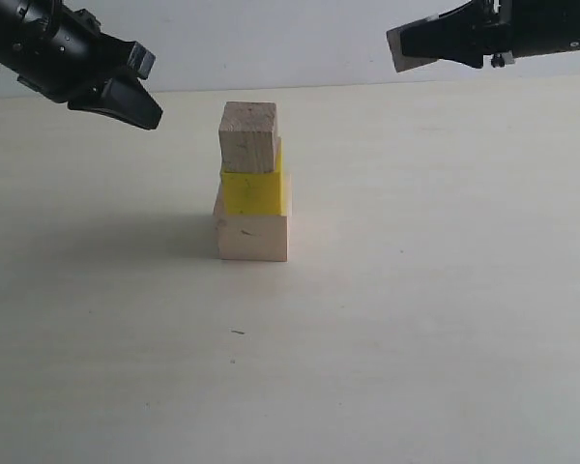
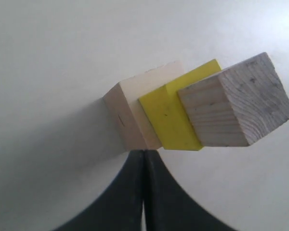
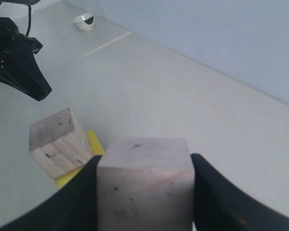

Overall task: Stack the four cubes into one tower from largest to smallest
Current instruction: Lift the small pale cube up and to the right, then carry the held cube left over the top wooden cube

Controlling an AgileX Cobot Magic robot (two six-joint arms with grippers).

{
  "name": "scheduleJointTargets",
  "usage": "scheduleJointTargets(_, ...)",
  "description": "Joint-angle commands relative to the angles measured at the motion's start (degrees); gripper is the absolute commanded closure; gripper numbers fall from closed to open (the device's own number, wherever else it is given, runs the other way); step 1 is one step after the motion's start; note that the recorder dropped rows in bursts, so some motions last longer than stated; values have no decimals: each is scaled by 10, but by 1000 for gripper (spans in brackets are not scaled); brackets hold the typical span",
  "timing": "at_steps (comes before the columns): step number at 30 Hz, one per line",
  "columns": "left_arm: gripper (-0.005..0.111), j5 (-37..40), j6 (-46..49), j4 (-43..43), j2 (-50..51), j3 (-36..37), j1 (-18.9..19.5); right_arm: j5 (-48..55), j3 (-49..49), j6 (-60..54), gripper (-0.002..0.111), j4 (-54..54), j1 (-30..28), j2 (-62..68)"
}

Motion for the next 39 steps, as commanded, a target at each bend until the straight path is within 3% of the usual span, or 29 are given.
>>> scheduleJointTargets(1,107,4,3,-8,-5,1,1,12,18,-81,108,27,-3,-4)
scheduleJointTargets(6,107,5,5,-8,-5,1,1,12,19,-99,108,44,27,-4)
scheduleJointTargets(17,107,2,5,-8,-5,1,1,12,18,-169,108,92,169,-4)
scheduleJointTargets(29,107,25,5,-9,-5,1,1,12,31,-194,108,176,170,21)
scheduleJointTargets(39,107,7,5,-9,-5,1,1,12,52,-211,108,179,197,21)
